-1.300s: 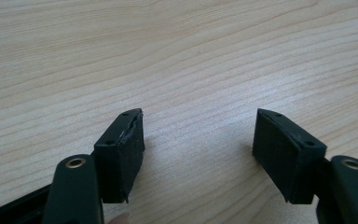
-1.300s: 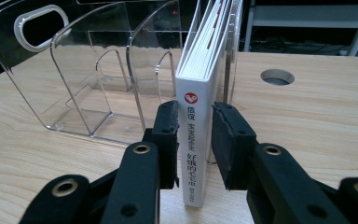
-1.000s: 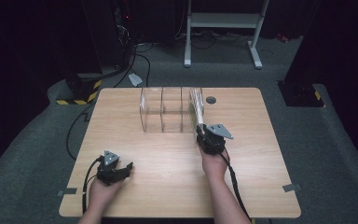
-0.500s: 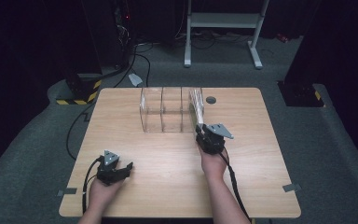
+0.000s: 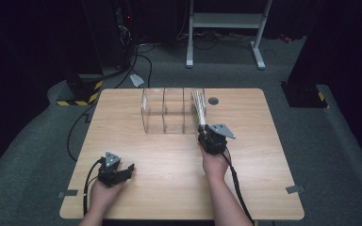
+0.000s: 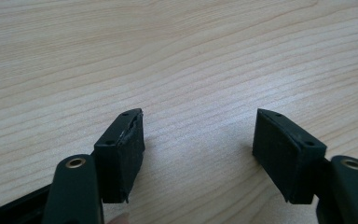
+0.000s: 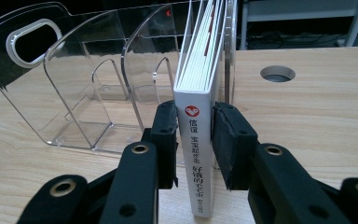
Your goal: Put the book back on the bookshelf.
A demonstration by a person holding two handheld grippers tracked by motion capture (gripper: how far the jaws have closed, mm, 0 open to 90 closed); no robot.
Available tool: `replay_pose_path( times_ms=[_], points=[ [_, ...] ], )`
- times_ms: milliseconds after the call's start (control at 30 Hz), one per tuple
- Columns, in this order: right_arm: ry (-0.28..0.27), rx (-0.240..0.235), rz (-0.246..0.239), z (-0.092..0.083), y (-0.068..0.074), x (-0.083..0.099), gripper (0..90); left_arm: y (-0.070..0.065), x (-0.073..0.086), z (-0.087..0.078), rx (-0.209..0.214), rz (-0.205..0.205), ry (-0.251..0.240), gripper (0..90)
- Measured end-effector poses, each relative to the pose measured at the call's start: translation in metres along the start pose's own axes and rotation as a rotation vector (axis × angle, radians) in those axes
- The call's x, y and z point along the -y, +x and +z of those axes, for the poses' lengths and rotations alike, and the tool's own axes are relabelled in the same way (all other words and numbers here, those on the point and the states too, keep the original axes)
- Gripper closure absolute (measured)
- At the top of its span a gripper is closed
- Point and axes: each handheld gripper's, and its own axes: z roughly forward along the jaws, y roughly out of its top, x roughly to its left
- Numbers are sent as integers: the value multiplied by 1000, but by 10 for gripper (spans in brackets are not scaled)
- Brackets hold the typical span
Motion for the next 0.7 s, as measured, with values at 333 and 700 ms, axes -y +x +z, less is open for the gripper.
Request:
replay_pose_path(
  times_ms=[333, 700],
  points=[
    [-7, 21, 11, 1, 3, 0, 708, 0, 0, 0, 1, 2, -2, 340],
    [-1, 50, 17, 6, 7, -3, 710, 0, 0, 0, 2, 0, -2, 340]
  ],
)
